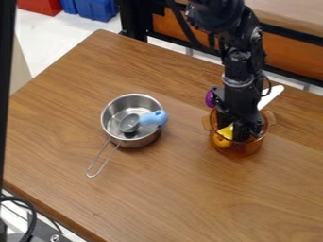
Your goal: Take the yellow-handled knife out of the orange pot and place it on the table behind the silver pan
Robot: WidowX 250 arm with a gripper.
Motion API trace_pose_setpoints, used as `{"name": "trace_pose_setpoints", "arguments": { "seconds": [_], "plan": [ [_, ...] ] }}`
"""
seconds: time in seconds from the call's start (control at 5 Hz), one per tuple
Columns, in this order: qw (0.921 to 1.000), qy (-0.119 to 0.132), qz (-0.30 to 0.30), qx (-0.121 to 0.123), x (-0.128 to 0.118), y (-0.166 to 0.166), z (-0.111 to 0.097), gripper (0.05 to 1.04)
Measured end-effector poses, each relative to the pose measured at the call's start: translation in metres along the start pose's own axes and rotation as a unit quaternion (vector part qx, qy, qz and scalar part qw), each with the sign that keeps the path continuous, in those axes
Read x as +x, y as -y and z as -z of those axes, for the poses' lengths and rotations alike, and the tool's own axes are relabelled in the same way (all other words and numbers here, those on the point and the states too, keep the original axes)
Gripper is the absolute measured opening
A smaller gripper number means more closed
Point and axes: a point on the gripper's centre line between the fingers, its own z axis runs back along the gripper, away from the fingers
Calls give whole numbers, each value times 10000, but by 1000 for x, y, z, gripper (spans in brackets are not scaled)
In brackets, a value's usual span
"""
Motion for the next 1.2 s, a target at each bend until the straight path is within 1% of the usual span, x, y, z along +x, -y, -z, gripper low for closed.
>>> {"name": "trace_pose_setpoints", "arguments": {
  "seconds": [0.2, 0.4, 0.6, 0.8, 1.0, 1.2],
  "plan": [
    [9999, 124, -84, -81, 2, -3, -12, 419],
    [9991, 374, -126, -184, 7, -5, -36, 419],
    [9968, 702, -98, -377, 5, -9, -62, 419],
    [9956, 839, -264, -321, -11, -22, -87, 419],
    [9955, 802, -436, -262, -42, -41, -99, 419],
    [9939, 623, -871, -253, -78, -75, -103, 419]
  ]
}}
